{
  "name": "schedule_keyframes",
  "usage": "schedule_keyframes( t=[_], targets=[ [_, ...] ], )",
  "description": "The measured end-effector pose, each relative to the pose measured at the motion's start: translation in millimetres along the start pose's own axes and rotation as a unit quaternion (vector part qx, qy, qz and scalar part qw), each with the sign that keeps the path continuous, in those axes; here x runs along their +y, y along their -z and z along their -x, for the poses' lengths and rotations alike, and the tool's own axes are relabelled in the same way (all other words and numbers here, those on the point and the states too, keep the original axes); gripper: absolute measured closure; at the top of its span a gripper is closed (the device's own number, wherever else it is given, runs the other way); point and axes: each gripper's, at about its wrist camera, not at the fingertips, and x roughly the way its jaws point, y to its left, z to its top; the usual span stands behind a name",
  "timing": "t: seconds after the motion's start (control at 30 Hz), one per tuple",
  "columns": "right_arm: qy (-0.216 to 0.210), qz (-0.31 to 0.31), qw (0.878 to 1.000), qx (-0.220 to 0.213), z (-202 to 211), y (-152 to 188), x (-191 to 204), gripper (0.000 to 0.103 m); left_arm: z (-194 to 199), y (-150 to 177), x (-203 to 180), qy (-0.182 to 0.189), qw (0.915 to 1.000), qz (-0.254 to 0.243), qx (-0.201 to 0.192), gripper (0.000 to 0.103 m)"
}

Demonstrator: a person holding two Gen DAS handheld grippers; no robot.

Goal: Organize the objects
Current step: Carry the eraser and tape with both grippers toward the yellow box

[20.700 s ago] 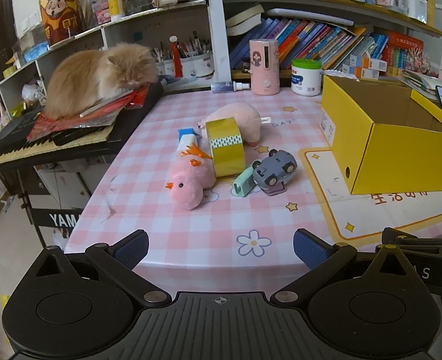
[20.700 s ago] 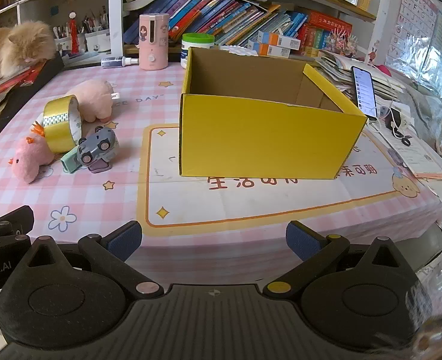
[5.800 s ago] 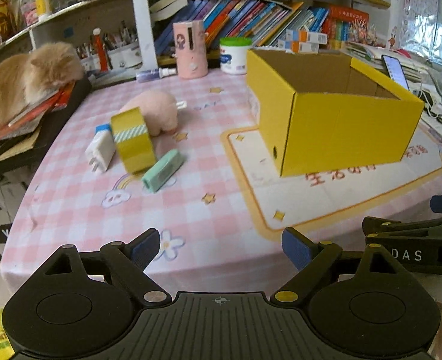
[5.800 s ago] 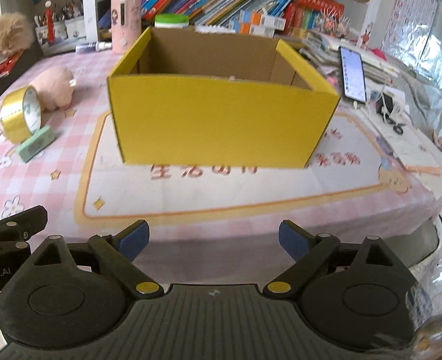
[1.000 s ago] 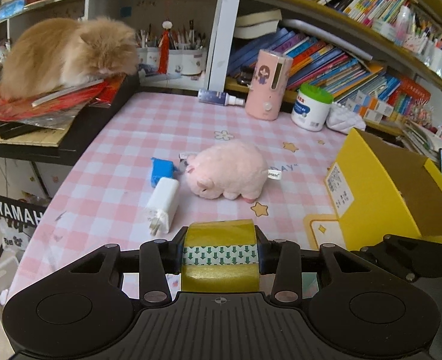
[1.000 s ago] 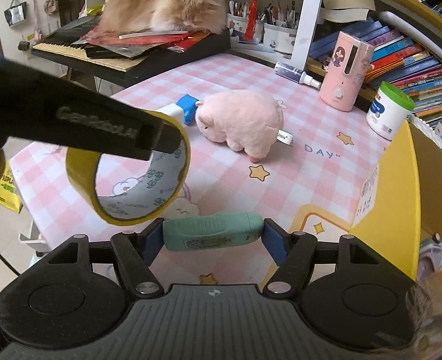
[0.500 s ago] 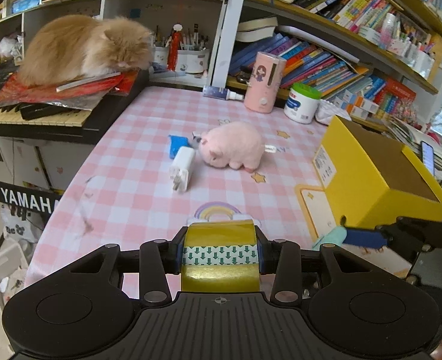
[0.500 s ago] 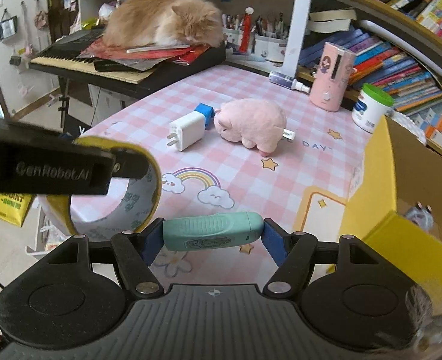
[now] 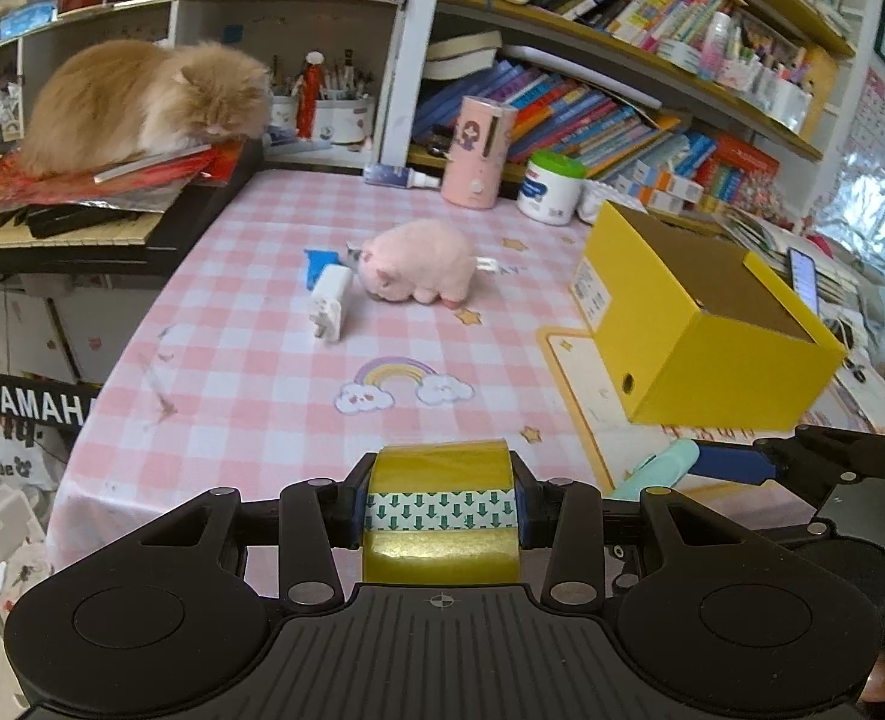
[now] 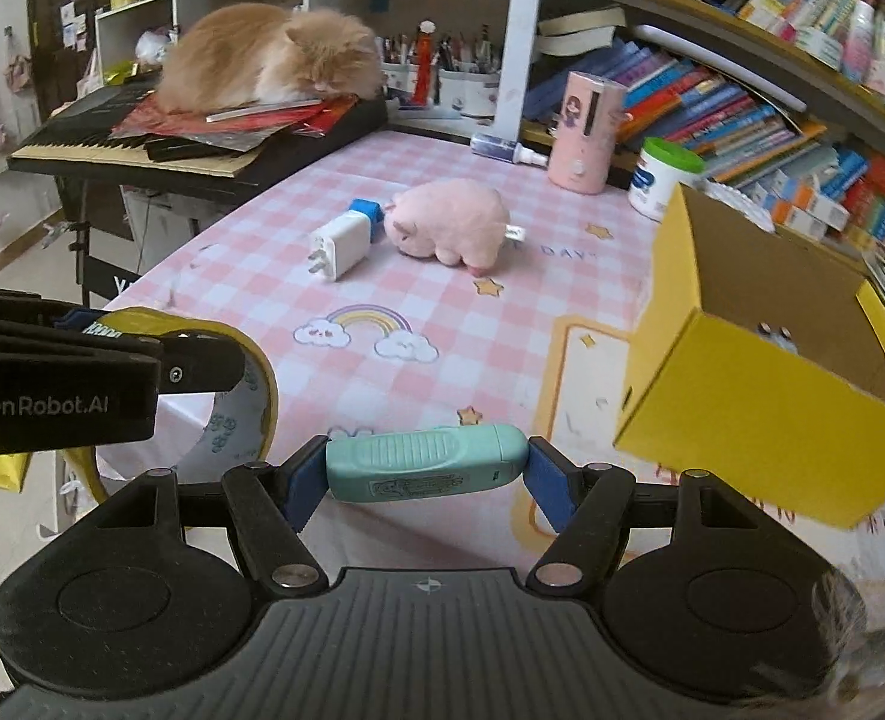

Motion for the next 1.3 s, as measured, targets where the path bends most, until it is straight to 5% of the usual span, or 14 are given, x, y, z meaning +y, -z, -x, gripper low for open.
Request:
schedule_keyframes(
  t=[0.6,1.3],
  targets=[
    [0.05,-0.09,0.994,0.039,34.5,64.1,-17.4,0.036,-0.2,28.6,-51.4,0.072,0.9936,-0.076,0.042,0.063],
    [0.154,-0.208,0.964,0.061,74.9,112.9,-87.3,0.036,-23.7,29.8,-131.6,0.157,0.973,-0.156,0.065,0.063]
  ],
)
